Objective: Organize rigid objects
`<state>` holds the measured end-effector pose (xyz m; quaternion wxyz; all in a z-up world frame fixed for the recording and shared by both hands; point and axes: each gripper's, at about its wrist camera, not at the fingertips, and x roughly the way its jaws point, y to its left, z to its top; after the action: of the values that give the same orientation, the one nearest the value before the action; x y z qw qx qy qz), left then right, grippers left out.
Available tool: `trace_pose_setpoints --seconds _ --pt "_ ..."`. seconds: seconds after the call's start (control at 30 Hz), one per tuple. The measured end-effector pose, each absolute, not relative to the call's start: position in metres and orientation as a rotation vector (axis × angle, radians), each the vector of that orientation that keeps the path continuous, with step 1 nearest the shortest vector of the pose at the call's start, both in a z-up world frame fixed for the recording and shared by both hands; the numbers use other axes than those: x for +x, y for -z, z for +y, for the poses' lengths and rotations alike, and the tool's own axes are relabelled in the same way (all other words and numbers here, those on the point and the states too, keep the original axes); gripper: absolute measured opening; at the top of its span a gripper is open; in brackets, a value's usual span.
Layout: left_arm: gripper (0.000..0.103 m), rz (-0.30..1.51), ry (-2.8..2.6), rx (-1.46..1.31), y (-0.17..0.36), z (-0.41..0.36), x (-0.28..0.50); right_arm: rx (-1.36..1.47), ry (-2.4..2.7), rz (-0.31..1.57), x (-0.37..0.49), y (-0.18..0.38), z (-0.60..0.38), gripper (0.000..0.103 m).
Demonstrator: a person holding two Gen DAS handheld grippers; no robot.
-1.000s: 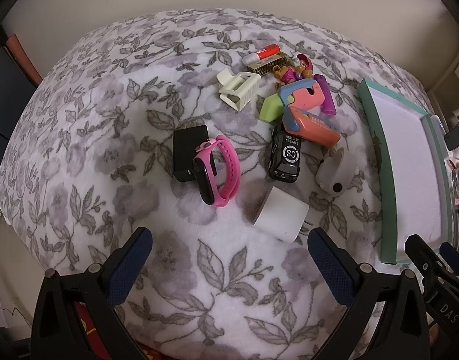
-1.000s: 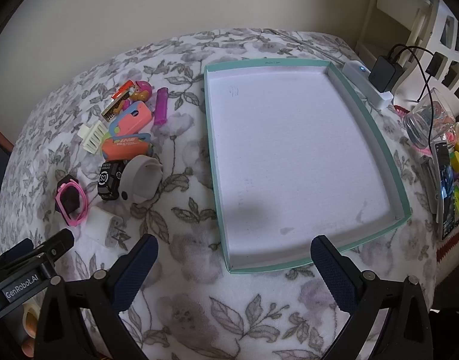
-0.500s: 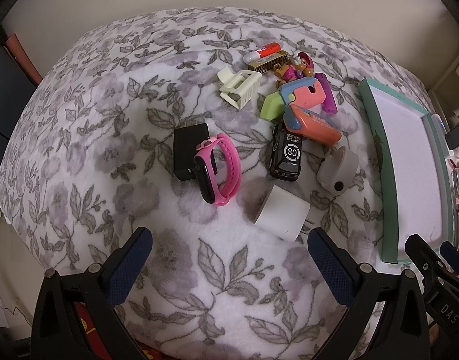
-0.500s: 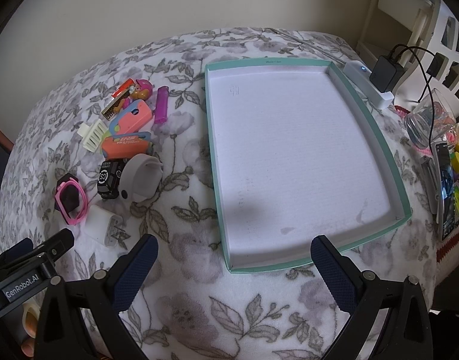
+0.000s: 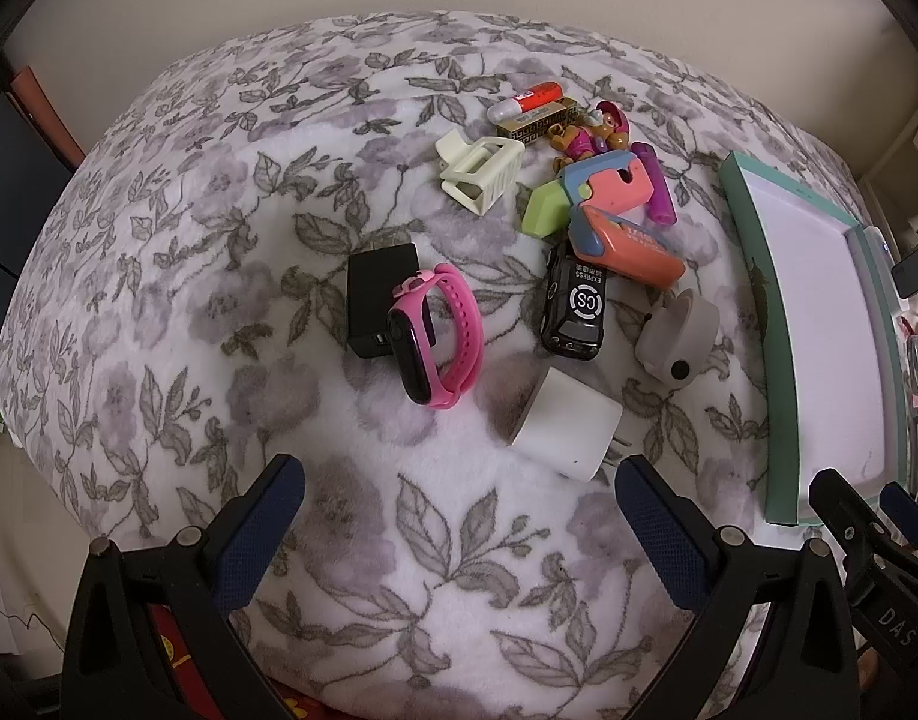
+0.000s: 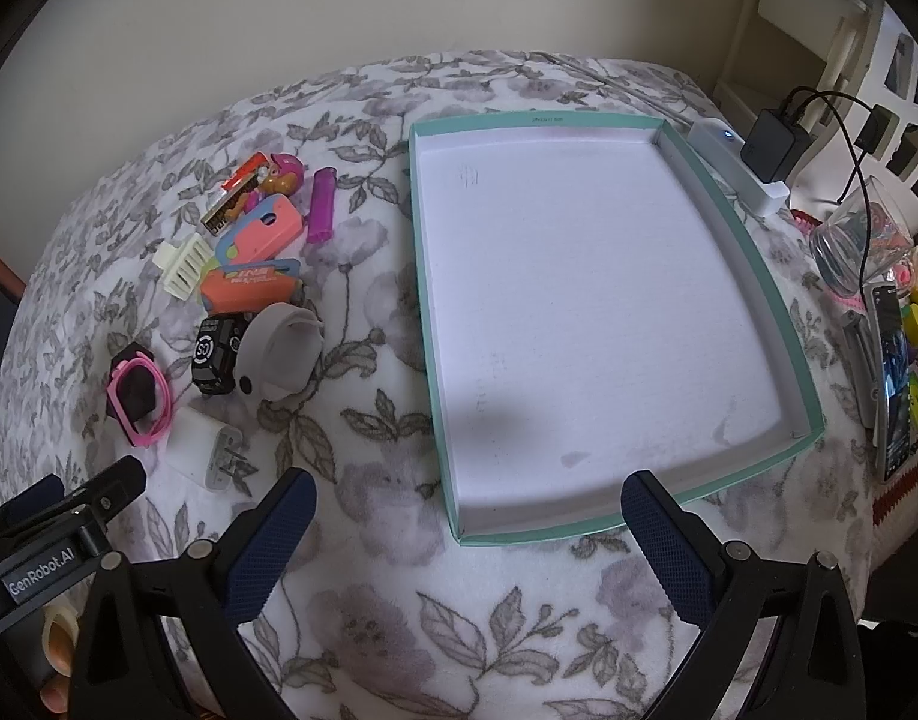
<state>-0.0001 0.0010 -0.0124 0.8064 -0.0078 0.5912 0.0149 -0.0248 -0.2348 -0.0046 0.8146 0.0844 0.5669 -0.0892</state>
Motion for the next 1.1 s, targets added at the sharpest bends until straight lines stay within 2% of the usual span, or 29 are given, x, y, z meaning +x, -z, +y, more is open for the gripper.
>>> trace_pose_setpoints --seconds 0.27,0.63,1.1 --pt "0.103 1.270 -0.064 -0.072 0.012 0.018 0.010 0.180 0.151 1.197 -0.019 0.006 -0.225 0.103" --pt "0.103 1.297 -0.192 -0.179 0.029 0.065 0.031 0.169 -0.020 1.210 0.008 0.022 -0.164 0.103" --pt "0.103 1.310 -0.184 -0.229 0.047 0.070 0.052 0.172 -0.065 1.277 0.026 0.054 -0.126 0.103"
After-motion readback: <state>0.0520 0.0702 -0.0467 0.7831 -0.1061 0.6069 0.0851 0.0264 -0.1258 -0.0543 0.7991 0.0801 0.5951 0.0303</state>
